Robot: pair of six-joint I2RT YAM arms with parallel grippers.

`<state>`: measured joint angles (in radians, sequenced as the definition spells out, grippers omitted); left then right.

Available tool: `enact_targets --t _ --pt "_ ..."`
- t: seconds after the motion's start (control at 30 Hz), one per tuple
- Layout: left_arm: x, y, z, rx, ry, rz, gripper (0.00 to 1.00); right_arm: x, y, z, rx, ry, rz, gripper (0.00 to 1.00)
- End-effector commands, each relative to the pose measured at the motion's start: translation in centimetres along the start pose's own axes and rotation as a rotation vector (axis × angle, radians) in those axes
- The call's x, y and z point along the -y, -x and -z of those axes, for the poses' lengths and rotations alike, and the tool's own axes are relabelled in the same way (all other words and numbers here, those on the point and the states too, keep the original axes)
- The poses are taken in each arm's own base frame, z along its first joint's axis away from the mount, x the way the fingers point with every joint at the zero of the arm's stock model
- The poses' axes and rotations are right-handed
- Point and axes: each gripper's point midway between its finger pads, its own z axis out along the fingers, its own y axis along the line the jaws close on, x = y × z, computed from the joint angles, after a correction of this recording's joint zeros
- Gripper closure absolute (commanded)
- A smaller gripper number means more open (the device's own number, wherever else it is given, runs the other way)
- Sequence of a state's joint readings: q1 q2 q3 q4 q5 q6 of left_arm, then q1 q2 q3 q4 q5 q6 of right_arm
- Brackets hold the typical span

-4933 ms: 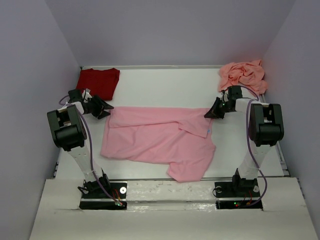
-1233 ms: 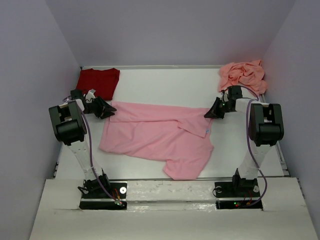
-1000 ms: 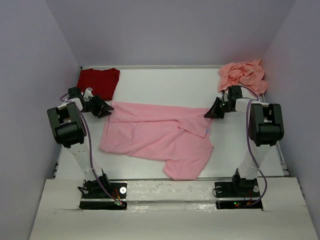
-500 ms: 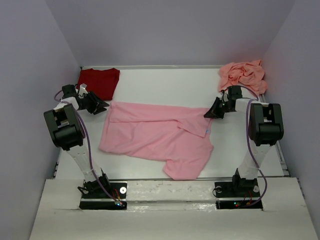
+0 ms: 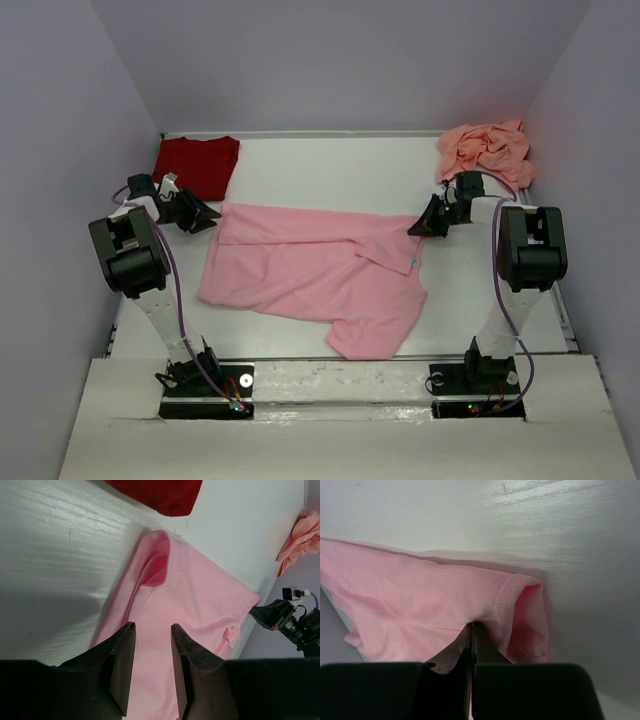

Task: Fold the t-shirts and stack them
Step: Fold the tshirt

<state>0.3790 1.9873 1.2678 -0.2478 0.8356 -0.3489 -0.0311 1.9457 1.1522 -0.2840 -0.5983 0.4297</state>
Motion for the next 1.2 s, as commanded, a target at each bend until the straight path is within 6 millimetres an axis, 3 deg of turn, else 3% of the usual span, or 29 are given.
enact_targets --t 0.0,0.53,0.9,1.17 --pt "-0.3 -1.1 -0.1 -0.037 -0.001 0.017 0.57 0.2 0.7 -0.6 0.011 -0.016 0.032 1.0" --pt "-2.6 -2.9 -0.7 -0.101 0.063 0.055 0.57 0.3 0.6 -0.5 0.016 -0.02 0.031 1.0" --pt "-1.7 -3.5 -1.2 -0.131 0.022 0.057 0.58 0.3 0.7 -0.5 0.017 -0.022 0.029 1.0" --pt "-0.3 -3.6 -2.0 -0.15 -0.017 0.044 0.65 0.3 0.7 -0.5 0.017 -0.022 0.029 1.0"
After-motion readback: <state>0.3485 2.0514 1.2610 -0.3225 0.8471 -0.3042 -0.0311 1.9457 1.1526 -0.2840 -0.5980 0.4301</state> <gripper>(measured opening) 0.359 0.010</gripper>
